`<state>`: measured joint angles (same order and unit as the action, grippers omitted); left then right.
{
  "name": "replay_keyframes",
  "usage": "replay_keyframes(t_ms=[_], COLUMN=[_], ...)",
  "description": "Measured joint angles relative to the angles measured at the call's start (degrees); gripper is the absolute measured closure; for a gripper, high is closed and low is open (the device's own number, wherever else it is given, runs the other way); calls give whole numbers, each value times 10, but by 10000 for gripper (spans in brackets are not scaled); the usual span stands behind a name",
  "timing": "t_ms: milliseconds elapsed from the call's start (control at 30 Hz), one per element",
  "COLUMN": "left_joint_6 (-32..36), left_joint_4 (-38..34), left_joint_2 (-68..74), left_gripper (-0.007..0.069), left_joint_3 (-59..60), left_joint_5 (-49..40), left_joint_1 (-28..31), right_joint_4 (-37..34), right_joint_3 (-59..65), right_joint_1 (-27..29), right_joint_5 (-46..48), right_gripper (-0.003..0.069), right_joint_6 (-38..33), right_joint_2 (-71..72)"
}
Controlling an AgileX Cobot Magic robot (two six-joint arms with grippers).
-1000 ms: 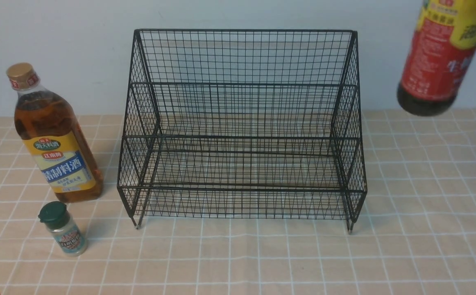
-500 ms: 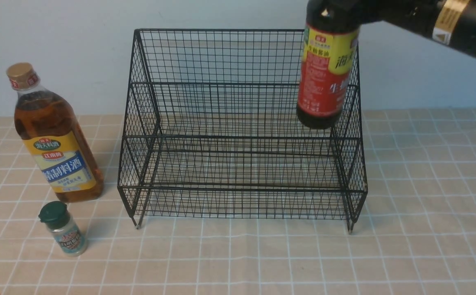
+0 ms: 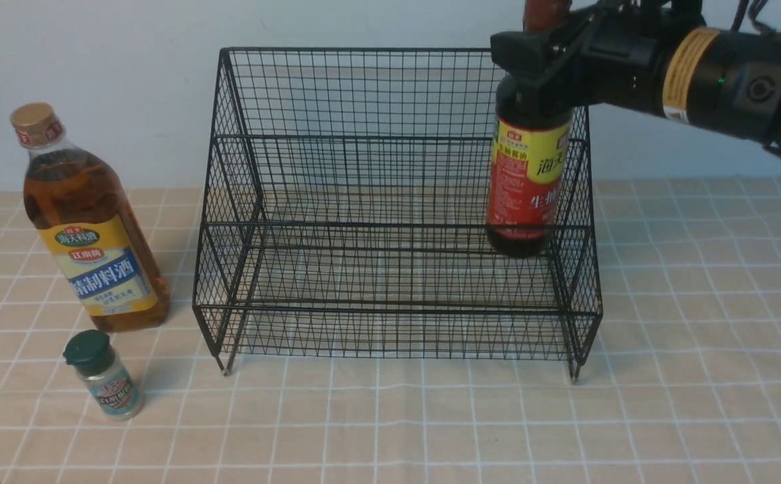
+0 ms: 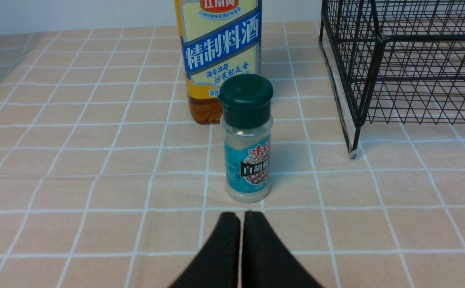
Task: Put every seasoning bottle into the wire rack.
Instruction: Use the right arm to put the condiment bottle back on the shelf, then use the left arm to grab the condiment bottle closest to it
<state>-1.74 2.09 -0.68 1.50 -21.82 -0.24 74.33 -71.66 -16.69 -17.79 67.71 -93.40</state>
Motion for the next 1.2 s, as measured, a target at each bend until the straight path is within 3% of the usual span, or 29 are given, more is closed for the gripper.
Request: replay_keyframes(t_ms=[200, 367, 633, 900, 1200], left_joint_6=[0, 0, 0, 0, 0], left_joint_4=[0, 0, 0, 0, 0], left_joint_2=[0, 0, 0, 0, 0], left_gripper=[631, 631, 631, 631, 631], left_joint_3=[0, 0, 0, 0, 0], left_joint_5=[0, 0, 0, 0, 0], left_joint_1=[0, 0, 0, 0, 0], right_joint_4=[181, 267, 267, 267, 267], right_joint_3=[-3, -5, -6, -10, -10], right_joint_1=[0, 0, 0, 0, 0], right_joint_5=[-12, -15, -6, -28, -31], right_gripper=[393, 393, 391, 270, 251], right_joint_6=[144, 239, 275, 290, 300], right_joint_2=[-16, -29, -32, -22, 75])
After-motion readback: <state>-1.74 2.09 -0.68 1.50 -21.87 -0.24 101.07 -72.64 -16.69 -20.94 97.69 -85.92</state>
